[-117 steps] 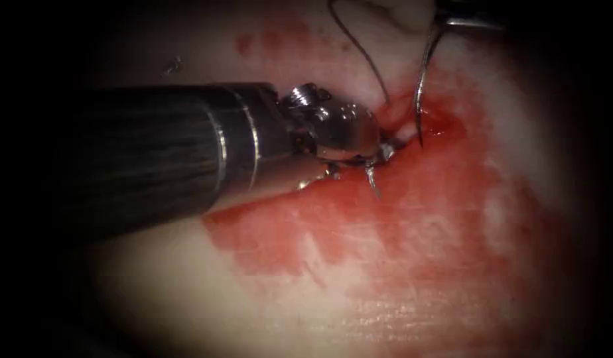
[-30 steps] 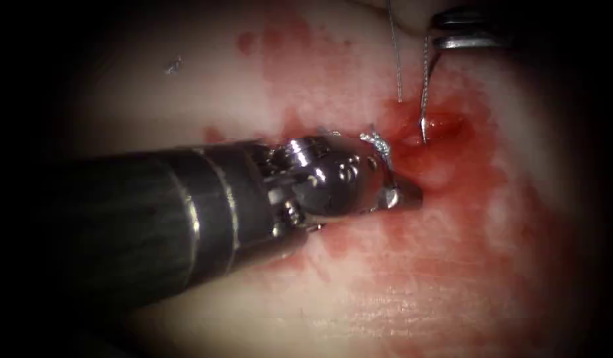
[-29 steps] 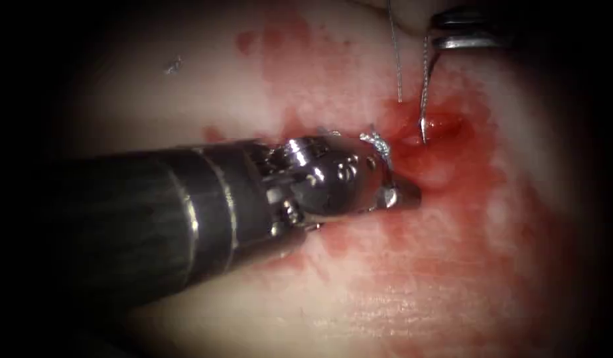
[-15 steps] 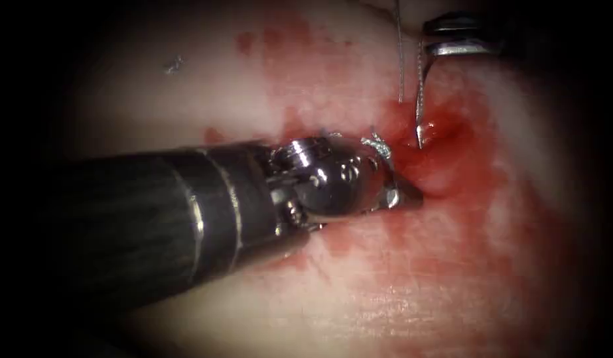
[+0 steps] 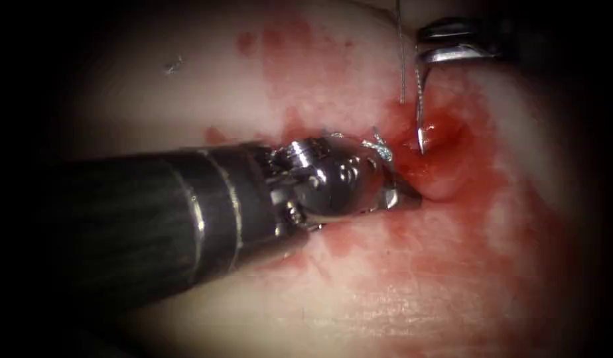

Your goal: Wound Closure

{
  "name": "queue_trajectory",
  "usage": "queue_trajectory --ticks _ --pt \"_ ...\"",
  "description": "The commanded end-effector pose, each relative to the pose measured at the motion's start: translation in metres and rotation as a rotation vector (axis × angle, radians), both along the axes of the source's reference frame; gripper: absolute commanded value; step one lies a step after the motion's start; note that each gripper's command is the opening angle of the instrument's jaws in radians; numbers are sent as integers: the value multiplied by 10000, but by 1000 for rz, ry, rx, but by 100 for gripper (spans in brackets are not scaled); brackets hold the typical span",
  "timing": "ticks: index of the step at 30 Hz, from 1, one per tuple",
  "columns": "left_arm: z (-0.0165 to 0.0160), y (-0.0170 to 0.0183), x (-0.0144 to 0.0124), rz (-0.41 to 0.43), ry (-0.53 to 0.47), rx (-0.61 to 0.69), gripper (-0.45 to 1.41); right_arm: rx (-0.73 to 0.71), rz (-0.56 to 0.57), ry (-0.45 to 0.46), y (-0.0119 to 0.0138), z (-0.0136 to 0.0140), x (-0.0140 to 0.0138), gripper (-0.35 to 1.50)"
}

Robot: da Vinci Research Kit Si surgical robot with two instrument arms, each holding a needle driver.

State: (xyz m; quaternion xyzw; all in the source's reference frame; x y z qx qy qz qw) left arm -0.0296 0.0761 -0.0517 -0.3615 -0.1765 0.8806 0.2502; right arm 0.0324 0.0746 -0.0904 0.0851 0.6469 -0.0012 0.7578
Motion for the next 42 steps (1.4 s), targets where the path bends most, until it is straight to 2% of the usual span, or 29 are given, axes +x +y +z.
queue_trajectory --ticks 1,6,14,27,36,42 --pt "3 5 -6 0 -1 -3 -25 4 4 4 5 4 11 -35" --pt "3 6 -8 -2 0 -3 -25 16 7 5 7 -2 13 -35" --pt "4 9 -8 -2 -1 -2 -24 71 -8 -17 -2 0 12 -35" --pt "9 11 -6 -4 -1 -1 -25 313 -15 -93 1 1 11 -35" --pt "8 12 -5 -3 -1 0 -25 540 -90 -138 -47 19 18 -35" --pt "7 13 -4 -2 -3 1 -25 618 -84 -154 -60 21 7 -35"
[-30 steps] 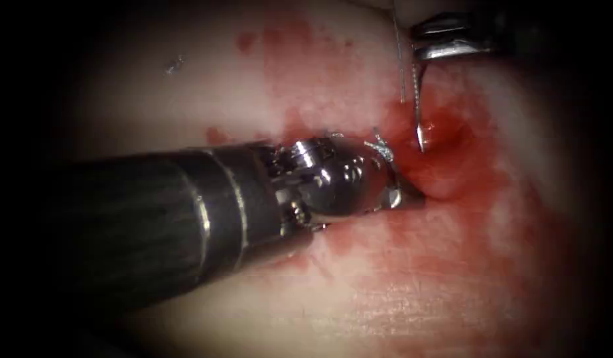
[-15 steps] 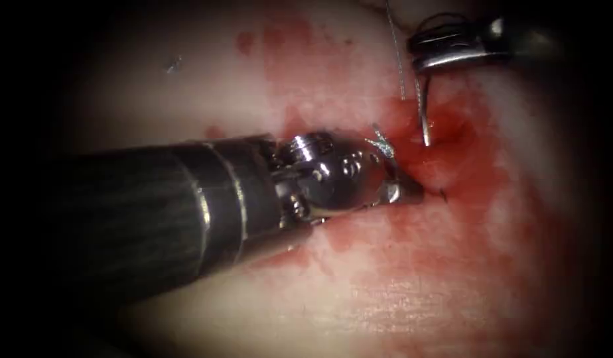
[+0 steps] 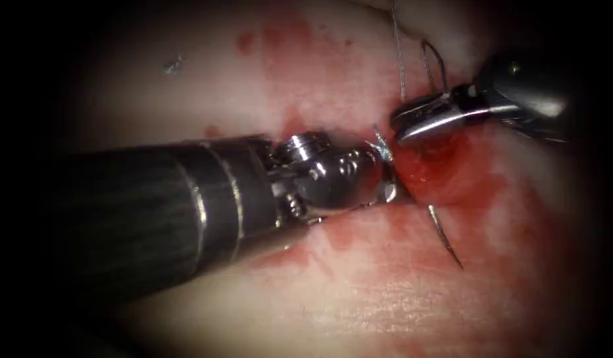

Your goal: Wound Closure

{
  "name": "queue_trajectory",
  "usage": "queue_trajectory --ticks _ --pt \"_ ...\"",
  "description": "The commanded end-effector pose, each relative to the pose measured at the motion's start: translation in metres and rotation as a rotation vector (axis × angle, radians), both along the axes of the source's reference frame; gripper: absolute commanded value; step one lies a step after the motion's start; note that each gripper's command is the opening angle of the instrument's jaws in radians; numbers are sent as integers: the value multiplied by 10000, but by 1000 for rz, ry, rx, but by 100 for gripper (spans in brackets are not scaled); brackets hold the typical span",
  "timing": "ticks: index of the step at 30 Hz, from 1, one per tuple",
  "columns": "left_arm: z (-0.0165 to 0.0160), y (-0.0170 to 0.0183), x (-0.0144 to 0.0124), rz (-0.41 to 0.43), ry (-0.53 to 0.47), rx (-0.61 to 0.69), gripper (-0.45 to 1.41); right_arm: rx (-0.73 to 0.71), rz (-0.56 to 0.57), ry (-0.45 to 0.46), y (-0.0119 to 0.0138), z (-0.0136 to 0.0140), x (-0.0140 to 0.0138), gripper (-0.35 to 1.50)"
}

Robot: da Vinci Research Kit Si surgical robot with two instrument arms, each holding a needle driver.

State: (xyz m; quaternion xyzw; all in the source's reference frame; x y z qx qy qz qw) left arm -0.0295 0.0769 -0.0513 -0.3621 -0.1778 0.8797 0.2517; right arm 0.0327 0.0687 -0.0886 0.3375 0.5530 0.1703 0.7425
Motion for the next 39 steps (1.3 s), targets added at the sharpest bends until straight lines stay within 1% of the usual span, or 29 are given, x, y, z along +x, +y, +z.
queue_trajectory --ticks 1,5,8,9,10,12,13,15,18,20,21,23,24,28,31,35,37,39 --pt "3 6 -5 0 -2 -2 -25 3 3 -2 -2 2 1 -35" --pt "1 7 -4 1 -2 -1 -25 31 -6 -7 -18 4 -12 -35" --pt "-1 6 -4 -9 16 -13 -30 30 -11 -7 -24 6 -16 -35" --pt "-3 4 -4 9 17 -36 -25 26 0 -15 -21 6 -19 -27" --pt "-3 4 -4 30 14 -56 -25 29 13 -19 -18 6 -19 0" --pt "-5 7 -4 27 -4 -76 -25 27 50 -14 -9 6 -21 47" --pt "-7 9 -3 29 -12 -87 -20 28 63 -12 -4 6 -22 88" --pt "-9 12 -2 26 -21 -93 -12 28 87 -30 8 4 -25 110" --pt "-12 14 1 37 -70 -89 5 14 135 -66 23 2 -30 131" --pt "-17 11 3 55 -126 -101 13 -8 147 -42 28 1 -36 131" --pt "-18 10 4 63 -137 -110 13 -8 147 -39 28 1 -38 131" --pt "-22 3 4 96 -172 -148 18 -9 143 -37 27 1 -42 131" --pt "-25 -1 4 115 -194 -183 24 -9 138 -34 25 0 -47 131" --pt "-28 -5 4 169 -217 -258 42 -9 127 -27 22 -2 -59 131" --pt "-31 -10 2 184 -237 -304 56 -10 130 -25 24 -1 -68 131" --pt "-32 -20 1 158 -264 -363 60 -11 141 -24 28 1 -72 131" --pt "-32 -29 -2 116 -275 -409 61 -12 146 -21 27 2 -71 131" --pt "-31 -32 -3 110 -285 -432 61 -12 146 -21 26 2 -71 130"
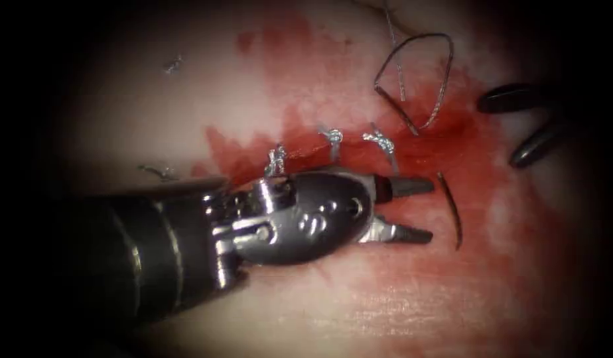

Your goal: Wound Closure

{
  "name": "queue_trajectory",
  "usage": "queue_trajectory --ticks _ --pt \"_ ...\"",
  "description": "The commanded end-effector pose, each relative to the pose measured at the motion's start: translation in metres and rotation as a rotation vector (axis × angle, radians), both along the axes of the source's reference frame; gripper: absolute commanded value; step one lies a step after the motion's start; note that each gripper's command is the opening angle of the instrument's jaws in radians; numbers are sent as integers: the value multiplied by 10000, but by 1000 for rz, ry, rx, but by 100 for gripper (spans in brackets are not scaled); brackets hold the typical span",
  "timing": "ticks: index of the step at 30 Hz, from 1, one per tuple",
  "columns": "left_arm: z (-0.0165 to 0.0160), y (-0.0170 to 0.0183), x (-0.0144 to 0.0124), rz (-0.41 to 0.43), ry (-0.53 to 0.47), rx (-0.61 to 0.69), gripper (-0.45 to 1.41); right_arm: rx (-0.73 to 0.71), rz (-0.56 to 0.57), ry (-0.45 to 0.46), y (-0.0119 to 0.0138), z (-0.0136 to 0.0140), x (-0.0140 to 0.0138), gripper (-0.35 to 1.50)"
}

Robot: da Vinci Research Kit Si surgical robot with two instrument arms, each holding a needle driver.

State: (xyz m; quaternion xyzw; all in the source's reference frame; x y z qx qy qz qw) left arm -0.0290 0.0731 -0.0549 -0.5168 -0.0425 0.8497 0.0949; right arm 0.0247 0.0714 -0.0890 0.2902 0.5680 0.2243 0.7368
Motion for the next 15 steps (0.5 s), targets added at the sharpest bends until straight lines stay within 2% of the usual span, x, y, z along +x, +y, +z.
queue_trajectory --ticks 1,3,4,5,10,15 --pt "6 0 -7 -6 -7 -23 61 -7 2 6 -2 7 9 130" --pt "6 -11 -8 -20 -16 -51 62 -9 4 7 -4 8 10 130" --pt "7 -17 -10 -65 -13 -85 64 -10 4 7 -5 9 10 130" --pt "7 -17 -10 -65 -13 -85 64 -10 4 7 -5 9 10 130" --pt "7 -23 -14 -203 -70 -162 65 -13 11 13 -7 10 11 130" --pt "7 -22 -22 -296 -85 -199 67 -19 17 14 -13 14 15 130"
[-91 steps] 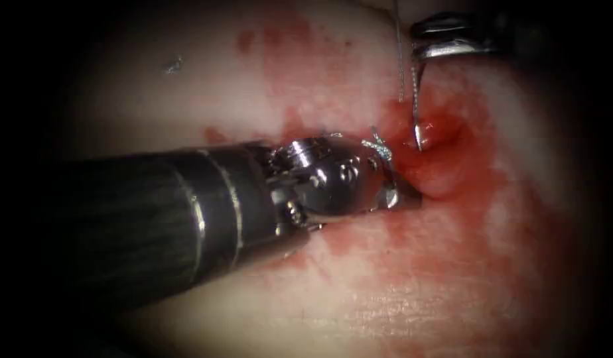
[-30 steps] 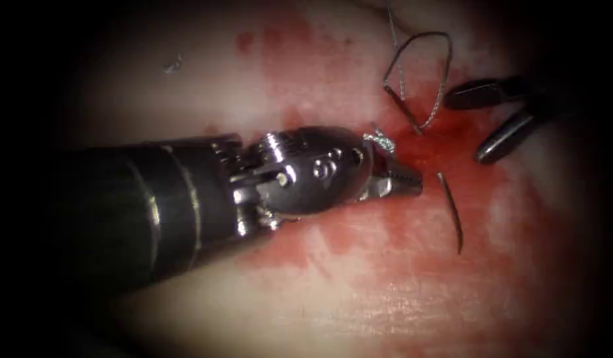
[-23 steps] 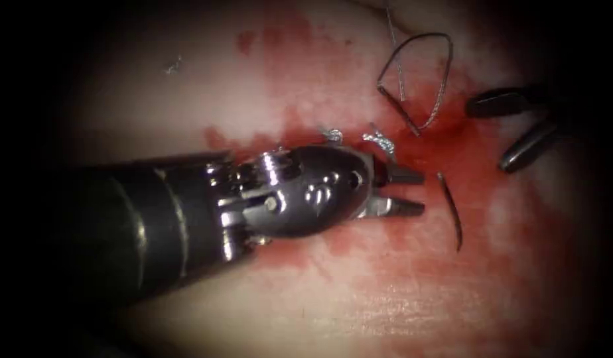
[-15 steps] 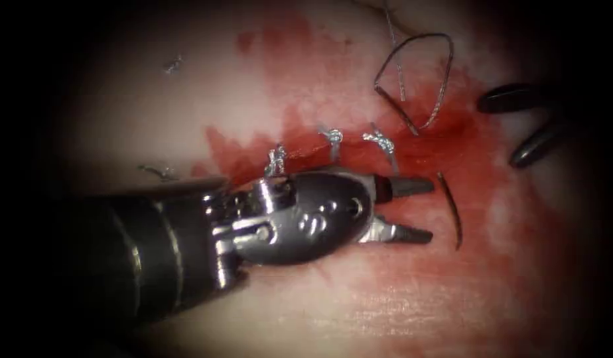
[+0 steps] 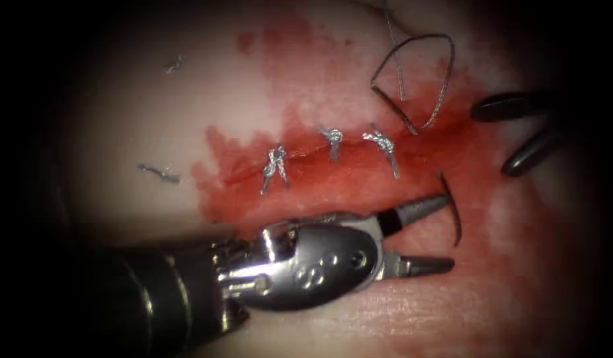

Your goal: Wound Closure

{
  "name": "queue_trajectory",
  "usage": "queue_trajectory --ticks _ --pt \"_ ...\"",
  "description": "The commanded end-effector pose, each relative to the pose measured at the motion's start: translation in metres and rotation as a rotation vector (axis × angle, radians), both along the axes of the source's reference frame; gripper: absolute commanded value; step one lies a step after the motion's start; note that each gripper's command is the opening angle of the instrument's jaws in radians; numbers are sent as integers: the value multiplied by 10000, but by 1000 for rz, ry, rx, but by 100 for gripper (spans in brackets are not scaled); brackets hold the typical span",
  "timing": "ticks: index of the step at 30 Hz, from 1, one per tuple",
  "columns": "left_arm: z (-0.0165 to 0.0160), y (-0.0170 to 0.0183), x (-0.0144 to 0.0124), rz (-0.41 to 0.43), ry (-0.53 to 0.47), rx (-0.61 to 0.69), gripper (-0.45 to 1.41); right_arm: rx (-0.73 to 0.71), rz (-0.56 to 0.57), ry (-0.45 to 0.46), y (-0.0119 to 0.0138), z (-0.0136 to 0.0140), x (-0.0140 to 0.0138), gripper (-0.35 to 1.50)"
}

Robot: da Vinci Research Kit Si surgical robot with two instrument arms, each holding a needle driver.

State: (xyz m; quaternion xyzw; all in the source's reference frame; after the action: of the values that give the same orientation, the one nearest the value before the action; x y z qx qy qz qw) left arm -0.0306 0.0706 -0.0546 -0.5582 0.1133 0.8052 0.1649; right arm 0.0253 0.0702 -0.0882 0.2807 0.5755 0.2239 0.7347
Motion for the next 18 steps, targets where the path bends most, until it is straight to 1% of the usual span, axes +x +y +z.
queue_trajectory --ticks 1,3,7,11,13,14,15,16,17,18 --pt "4 4 -9 -39 -14 -16 68 -5 2 3 -3 8 11 128" --pt "4 5 -10 -71 -24 -30 68 -8 3 2 -5 10 13 128" --pt "7 8 -15 -104 -15 -45 68 -11 7 -1 -7 13 18 128" --pt "16 9 -24 -141 -3 -32 66 -12 12 -1 -7 14 21 128" --pt "21 8 -27 -152 -6 -22 54 -12 16 3 -7 14 21 128" --pt "26 7 -27 -167 -22 1 32 -13 18 1 -6 14 21 128" --pt "28 7 -27 -175 -32 18 14 -13 20 4 -6 14 20 128" --pt "30 6 -27 -188 -51 44 3 -13 24 4 -5 14 19 128" --pt "32 6 -26 -204 -85 89 -4 -14 28 4 -5 14 18 128" --pt "33 5 -26 -208 -99 107 -8 -14 29 7 -4 14 17 128"
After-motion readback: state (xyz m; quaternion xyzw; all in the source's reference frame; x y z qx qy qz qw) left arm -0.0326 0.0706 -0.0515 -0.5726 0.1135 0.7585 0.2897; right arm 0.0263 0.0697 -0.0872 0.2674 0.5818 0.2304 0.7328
